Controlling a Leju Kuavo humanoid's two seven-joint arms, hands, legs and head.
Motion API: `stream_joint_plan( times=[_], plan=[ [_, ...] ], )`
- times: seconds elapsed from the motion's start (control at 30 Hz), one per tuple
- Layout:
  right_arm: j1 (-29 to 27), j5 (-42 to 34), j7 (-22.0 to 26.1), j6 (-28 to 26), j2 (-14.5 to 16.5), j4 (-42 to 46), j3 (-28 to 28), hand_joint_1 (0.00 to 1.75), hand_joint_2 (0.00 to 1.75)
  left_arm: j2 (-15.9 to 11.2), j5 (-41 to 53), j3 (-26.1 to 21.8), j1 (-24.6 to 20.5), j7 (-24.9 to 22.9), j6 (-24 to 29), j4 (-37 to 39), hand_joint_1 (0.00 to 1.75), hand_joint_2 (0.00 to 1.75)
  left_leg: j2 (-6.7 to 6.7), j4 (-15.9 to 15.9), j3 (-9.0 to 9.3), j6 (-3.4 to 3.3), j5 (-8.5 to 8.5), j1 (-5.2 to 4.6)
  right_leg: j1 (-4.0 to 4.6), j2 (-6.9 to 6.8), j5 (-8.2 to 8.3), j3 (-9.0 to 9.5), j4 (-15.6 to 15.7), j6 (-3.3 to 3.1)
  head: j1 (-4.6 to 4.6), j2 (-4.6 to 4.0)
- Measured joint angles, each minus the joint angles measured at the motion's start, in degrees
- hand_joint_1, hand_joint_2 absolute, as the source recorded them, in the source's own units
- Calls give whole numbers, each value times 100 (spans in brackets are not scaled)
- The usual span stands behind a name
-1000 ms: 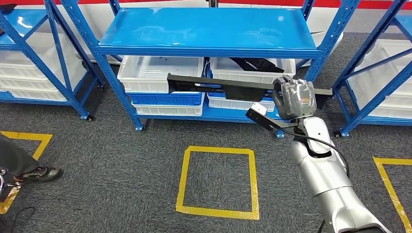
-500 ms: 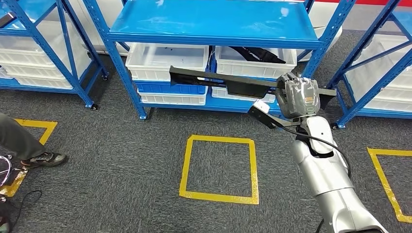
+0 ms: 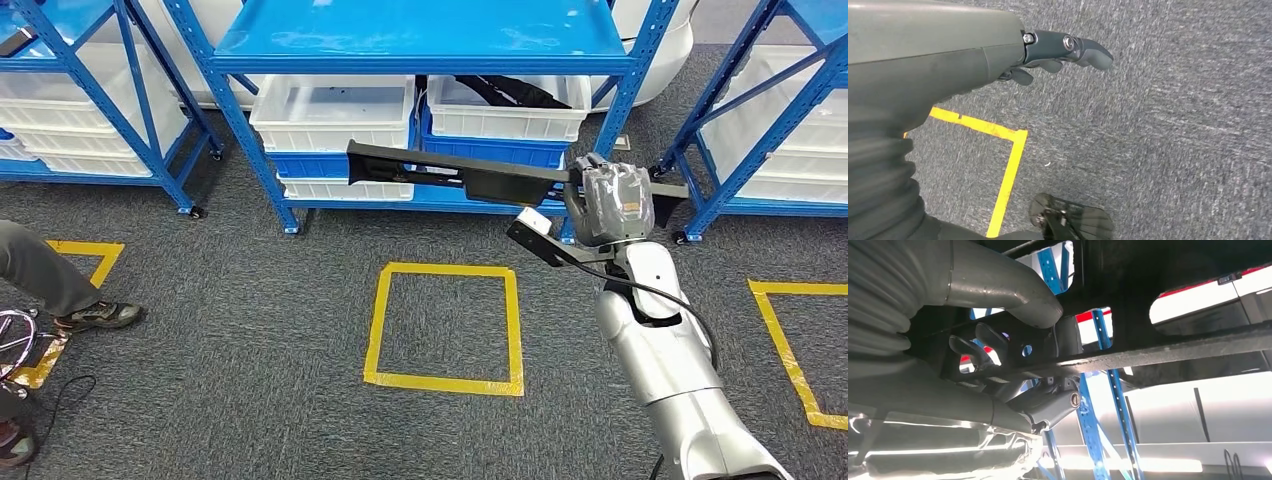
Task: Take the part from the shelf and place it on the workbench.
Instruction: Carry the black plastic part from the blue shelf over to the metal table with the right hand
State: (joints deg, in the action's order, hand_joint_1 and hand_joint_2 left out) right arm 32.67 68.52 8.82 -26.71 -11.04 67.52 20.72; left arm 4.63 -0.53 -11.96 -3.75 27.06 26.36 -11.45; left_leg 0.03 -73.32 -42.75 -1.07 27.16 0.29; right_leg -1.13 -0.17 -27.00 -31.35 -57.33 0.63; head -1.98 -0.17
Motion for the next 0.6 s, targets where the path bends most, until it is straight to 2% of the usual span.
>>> stream_joint_plan(
  times=[0.03,0.07,0.1,0.13,0.17,0.2,0.23,0.27,0.3,0.37,0.4,0.43,0.47,0.5,0.53,0.57,0.6],
  plan=[
    [9,9,5,5,4,1,-11,175,175,1,3,0,-7,-5,0,0,0,175,-22,326,267,-105,-108,-34,34,6,8,-12,-11,-9,-1,0],
    [26,16,11,11,12,1,-25,175,175,-21,7,-1,-17,-14,1,-1,0,175,-50,692,538,-249,-159,-69,65,9,20,-25,-16,-8,26,0],
    [51,21,18,21,19,-2,-37,175,175,-30,14,-1,-26,-22,3,-1,0,175,-74,1018,749,-364,-199,-111,69,9,37,-36,-17,-2,60,0],
    [73,25,24,30,28,-5,-46,175,175,-42,23,-2,-34,-29,7,-2,0,175,-95,1233,869,-448,-206,-156,51,7,67,-53,-16,25,82,0],
    [88,29,32,38,36,-9,-54,175,175,-56,29,-3,-40,-34,12,-2,0,175,-100,1339,911,-498,-202,-189,16,5,100,-77,-9,67,102,0],
    [96,33,38,44,40,-11,-59,175,175,-50,34,-3,-43,-34,15,-2,0,175,-98,1406,912,-506,-263,-228,-18,8,139,-95,10,120,95,0],
    [94,36,43,46,43,-13,-65,175,175,-56,35,-4,-47,-35,17,-2,0,175,-93,1525,941,-535,-343,-226,-28,9,152,-119,21,155,83,0],
    [97,38,49,48,39,-13,-74,175,175,-52,34,-4,-53,-34,17,-2,0,175,-88,1653,965,-555,-434,-215,-21,13,108,-169,4,162,85,0],
    [110,38,54,48,34,-13,-84,175,175,-46,35,-5,-59,-33,17,-3,0,175,-81,1780,974,-573,-523,-196,-7,15,-2,-242,-101,148,92,0],
    [135,37,65,48,16,-14,-105,175,175,-26,36,-6,-70,-31,16,-4,0,175,-65,1903,916,-537,-643,-161,-11,15,-376,-483,-666,103,104,0],
    [134,38,69,48,8,-18,-110,175,175,-15,36,-7,-72,-31,14,-4,0,175,-56,1902,856,-502,-687,-150,-38,15,-543,-603,-1045,117,104,0],
    [122,39,72,48,-1,-24,-115,175,175,-2,36,-7,-72,-31,12,-4,0,175,-46,1891,790,-448,-728,-132,-70,14,-631,-684,-1345,167,105,0],
    [107,41,73,48,-7,-31,-117,175,175,13,36,-7,-72,-31,10,-4,0,175,-37,1873,719,-393,-771,-106,-103,13,-624,-694,-1483,246,105,0],
    [99,42,73,48,-12,-38,-120,175,175,25,36,-7,-72,-31,9,-4,0,175,-26,1838,630,-335,-812,-68,-138,12,-520,-612,-1423,354,104,0],
    [101,42,73,48,-15,-42,-122,175,175,32,36,-7,-74,-31,9,-4,0,175,-15,1778,525,-275,-850,-24,-178,9,-367,-443,-1182,473,106,0],
    [116,42,75,48,-14,-42,-122,175,175,29,35,-7,-79,-30,9,-5,0,175,-7,1695,395,-215,-886,7,-204,10,-299,-227,-844,577,112,0],
    [129,43,79,48,-10,-41,-123,175,175,24,34,-8,-84,-28,9,-6,0,175,-2,1601,274,-159,-922,22,-196,23,-260,-59,-558,609,123,0]
  ],
)
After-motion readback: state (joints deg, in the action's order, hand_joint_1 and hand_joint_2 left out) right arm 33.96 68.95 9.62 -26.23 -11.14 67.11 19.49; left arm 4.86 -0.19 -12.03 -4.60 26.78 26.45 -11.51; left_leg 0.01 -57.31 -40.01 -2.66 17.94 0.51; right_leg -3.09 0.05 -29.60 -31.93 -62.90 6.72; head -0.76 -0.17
